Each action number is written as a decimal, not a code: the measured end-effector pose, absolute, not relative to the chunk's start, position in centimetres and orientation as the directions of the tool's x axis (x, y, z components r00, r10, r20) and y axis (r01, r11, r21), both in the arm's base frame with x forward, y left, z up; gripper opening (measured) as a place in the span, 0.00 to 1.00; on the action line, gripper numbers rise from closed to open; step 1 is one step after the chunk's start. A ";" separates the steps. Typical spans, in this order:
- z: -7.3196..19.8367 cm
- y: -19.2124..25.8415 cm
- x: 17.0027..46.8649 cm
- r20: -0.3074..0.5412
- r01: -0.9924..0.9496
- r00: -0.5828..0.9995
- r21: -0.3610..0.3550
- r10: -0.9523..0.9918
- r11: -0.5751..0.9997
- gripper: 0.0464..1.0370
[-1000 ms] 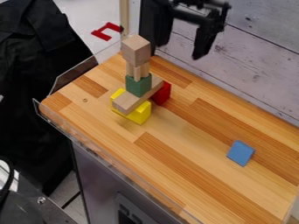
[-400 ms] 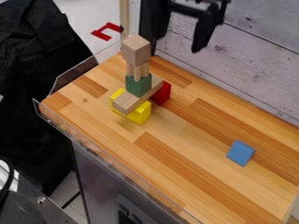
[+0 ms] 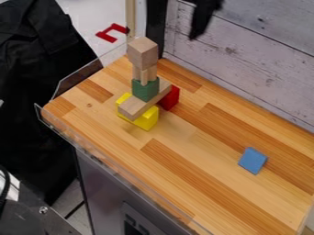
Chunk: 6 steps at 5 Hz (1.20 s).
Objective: Moves cube to the middle
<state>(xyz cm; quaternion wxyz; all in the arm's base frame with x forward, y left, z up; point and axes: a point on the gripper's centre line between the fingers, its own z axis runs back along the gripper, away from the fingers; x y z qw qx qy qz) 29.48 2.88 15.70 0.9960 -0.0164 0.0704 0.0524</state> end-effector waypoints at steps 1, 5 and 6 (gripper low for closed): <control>15.2 4.7 28.4 -0.133 -0.142 0.982 -0.054 0.134 0.988 0.96; 13.7 6.3 27.8 -0.186 -0.093 0.980 -0.094 0.074 0.991 0.96; 13.0 6.4 28.3 -0.246 -0.053 0.969 -0.114 0.023 0.992 0.96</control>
